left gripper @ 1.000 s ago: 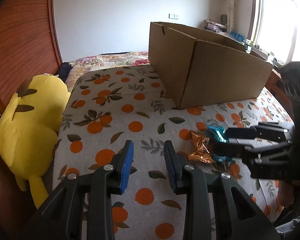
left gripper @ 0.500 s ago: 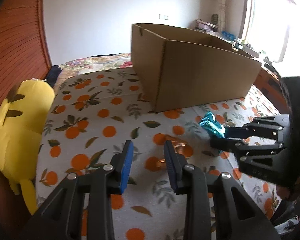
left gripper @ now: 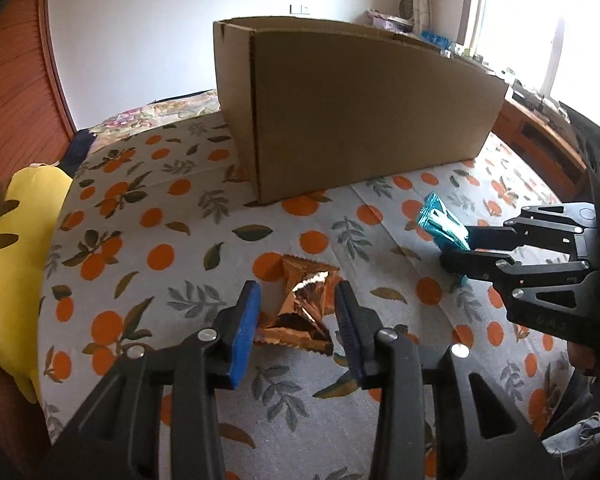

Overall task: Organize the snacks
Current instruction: 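Grasp the gold wrapper with the left tool while the right tool grasps the teal wrapper, then lift and carry the gold and teal wrappers over the box with both tools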

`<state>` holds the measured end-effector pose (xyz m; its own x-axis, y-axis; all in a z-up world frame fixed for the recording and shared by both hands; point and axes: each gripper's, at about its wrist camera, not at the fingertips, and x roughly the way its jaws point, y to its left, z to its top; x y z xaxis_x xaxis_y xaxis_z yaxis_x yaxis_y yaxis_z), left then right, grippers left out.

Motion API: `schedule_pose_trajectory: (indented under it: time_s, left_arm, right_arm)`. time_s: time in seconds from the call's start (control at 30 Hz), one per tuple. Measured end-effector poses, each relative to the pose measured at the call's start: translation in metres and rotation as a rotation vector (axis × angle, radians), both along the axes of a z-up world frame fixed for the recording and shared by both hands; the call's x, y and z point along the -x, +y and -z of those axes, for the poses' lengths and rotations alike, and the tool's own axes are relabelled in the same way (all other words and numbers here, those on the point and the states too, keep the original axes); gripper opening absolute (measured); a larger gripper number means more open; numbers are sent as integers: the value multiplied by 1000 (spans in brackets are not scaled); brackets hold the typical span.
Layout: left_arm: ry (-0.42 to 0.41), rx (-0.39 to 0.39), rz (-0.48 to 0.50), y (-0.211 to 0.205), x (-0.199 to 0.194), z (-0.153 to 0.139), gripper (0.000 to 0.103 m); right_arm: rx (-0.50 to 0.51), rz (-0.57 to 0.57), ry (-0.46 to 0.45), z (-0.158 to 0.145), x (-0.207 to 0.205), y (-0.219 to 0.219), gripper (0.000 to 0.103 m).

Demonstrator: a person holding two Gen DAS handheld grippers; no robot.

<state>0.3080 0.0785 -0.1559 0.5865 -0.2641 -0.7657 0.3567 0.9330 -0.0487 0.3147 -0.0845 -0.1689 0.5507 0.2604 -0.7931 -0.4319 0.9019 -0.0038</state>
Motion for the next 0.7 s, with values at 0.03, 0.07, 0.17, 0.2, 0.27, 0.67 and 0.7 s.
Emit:
schedule_pose_trajectory:
  time_s: [0.03, 0.07, 0.17, 0.2, 0.27, 0.67, 0.7]
  left_arm:
    - [2, -7, 2, -2, 0, 1, 38]
    - [5, -13, 4, -3, -1, 3, 38]
    - [13, -27, 1, -5, -3, 6, 38]
    - [7, -33, 1, -6, -3, 7, 38]
    - [7, -40, 2, -7, -4, 7, 38]
    - [-6, -55, -9, -16, -11, 8, 38]
    - [-9, -56, -10, -16, -11, 8, 38]
  right_arm:
    - [1, -3, -7, 0, 1, 0, 23]
    - [1, -5, -10, 0, 1, 0, 23]
    - [-10, -8, -10, 0, 1, -2, 23]
    - [-12, -10, -12, 1, 1, -2, 23]
    - [-19, -12, -20, 2, 2, -3, 23]
    - [-47, -8, -39, 3, 6, -7, 23]
    - [-49, -8, -39, 3, 6, -8, 23]
